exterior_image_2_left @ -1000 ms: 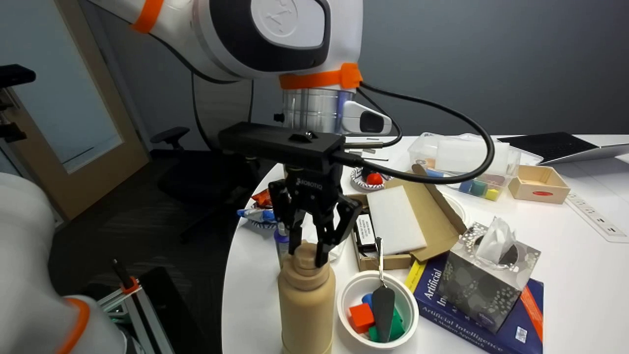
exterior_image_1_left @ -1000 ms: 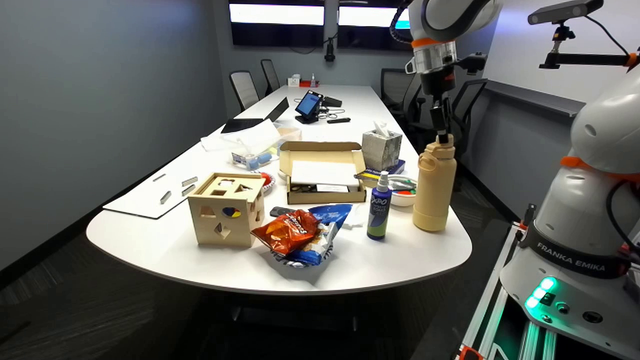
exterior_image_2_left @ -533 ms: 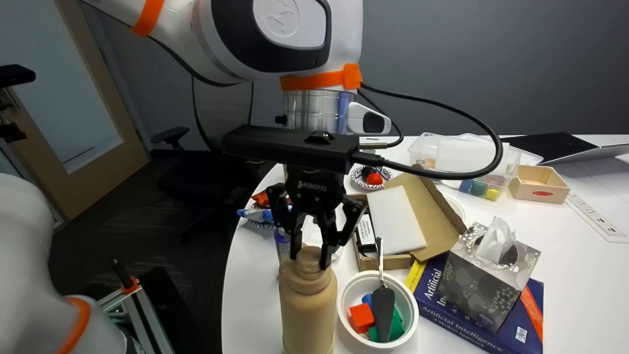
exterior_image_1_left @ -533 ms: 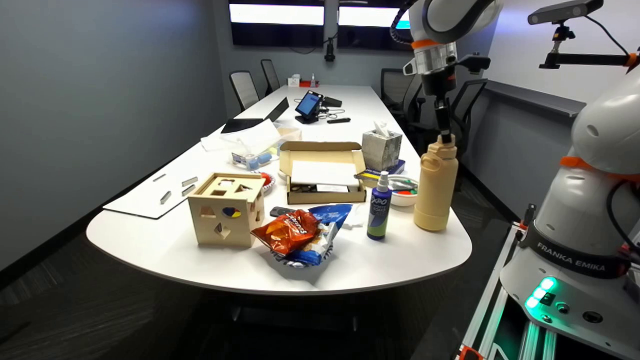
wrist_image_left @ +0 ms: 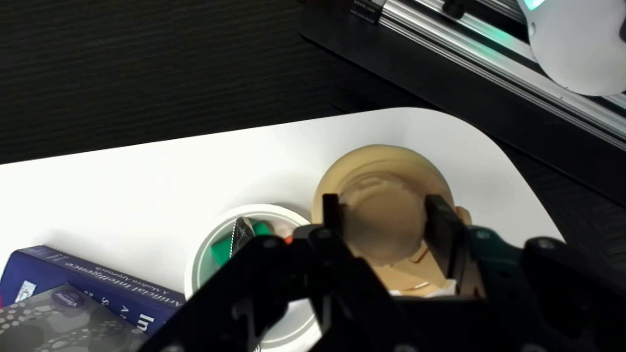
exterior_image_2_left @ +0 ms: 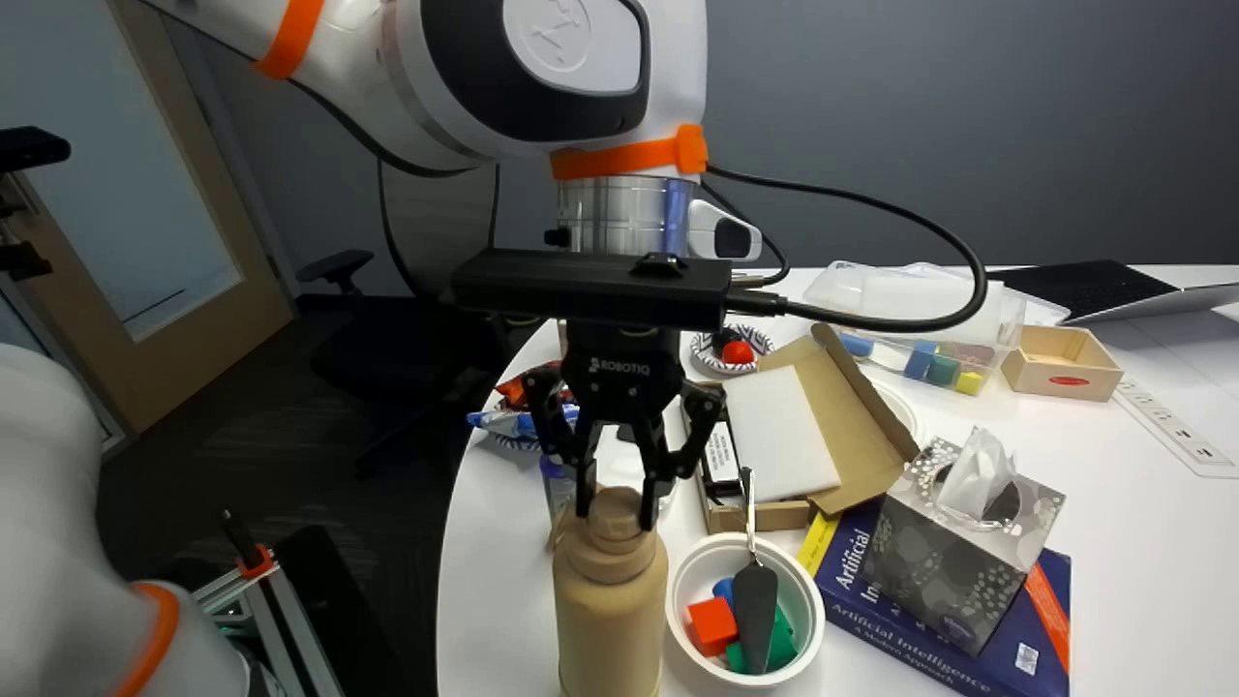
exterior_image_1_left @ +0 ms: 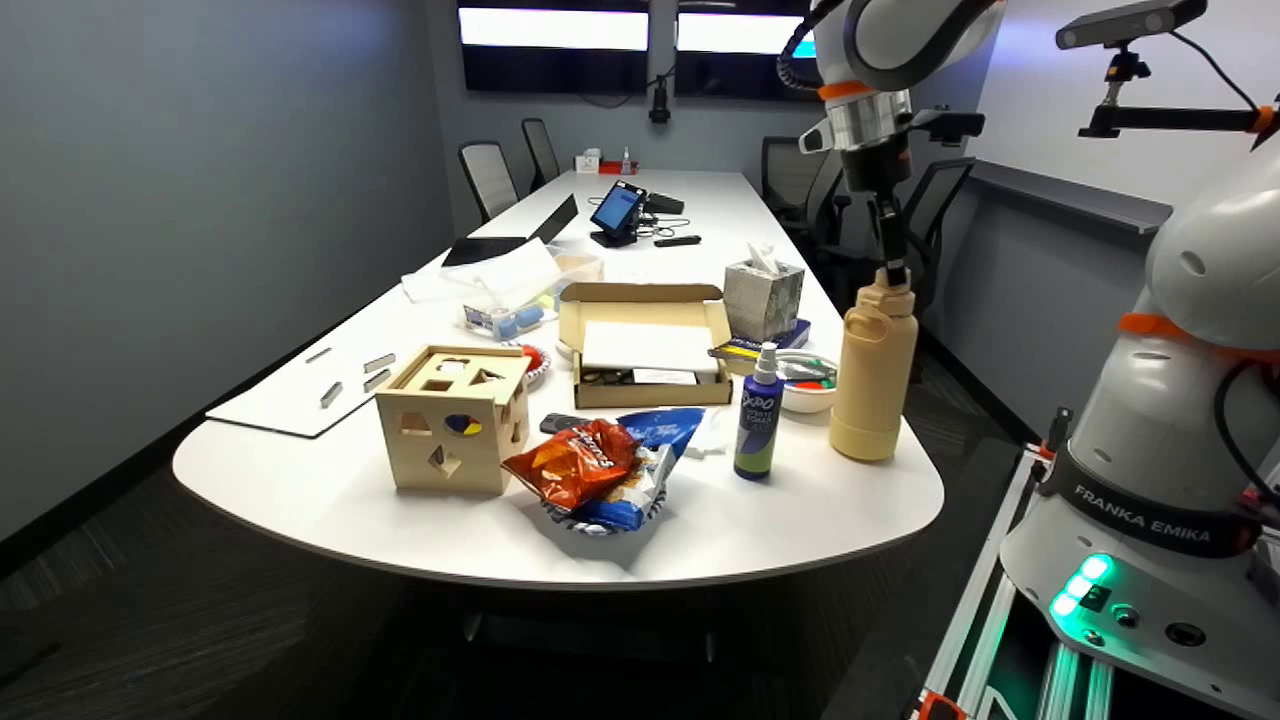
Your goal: Twist the bottle on the table
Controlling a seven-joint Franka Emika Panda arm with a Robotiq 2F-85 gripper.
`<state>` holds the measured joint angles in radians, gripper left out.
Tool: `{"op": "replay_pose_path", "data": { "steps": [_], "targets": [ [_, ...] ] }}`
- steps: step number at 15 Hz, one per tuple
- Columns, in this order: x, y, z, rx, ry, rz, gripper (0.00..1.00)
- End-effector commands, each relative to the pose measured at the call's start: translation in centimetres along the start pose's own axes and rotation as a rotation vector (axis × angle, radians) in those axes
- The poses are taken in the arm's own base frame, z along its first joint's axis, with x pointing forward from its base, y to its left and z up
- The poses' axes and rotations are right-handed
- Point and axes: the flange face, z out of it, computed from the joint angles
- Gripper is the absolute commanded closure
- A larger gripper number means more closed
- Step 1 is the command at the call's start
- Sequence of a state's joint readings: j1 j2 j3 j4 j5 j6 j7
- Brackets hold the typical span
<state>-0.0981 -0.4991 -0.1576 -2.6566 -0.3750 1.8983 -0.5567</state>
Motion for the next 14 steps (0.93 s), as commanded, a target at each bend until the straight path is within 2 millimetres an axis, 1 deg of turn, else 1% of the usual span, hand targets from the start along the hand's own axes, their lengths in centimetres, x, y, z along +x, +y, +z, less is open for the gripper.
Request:
{"op": "replay_pose_path", "data": {
  "steps": [1, 3, 4, 9, 14],
  "targets": [
    [0.4, 0.1, 1.0, -0.019, -0.002, -0.048, 0.79],
    [0.2, 0.2, 1.0, -0.018, 0.001, -0.038, 0.79],
    [0.1, 0.3, 1.0, -0.016, 0.001, -0.031, 0.34],
    [-0.6, 0.6, 1.5, -0.001, 0.019, -0.012, 0.01],
    [-1.8, 1.5, 0.7, 0.026, 0.096, 0.043, 0.0]
  ]
}}
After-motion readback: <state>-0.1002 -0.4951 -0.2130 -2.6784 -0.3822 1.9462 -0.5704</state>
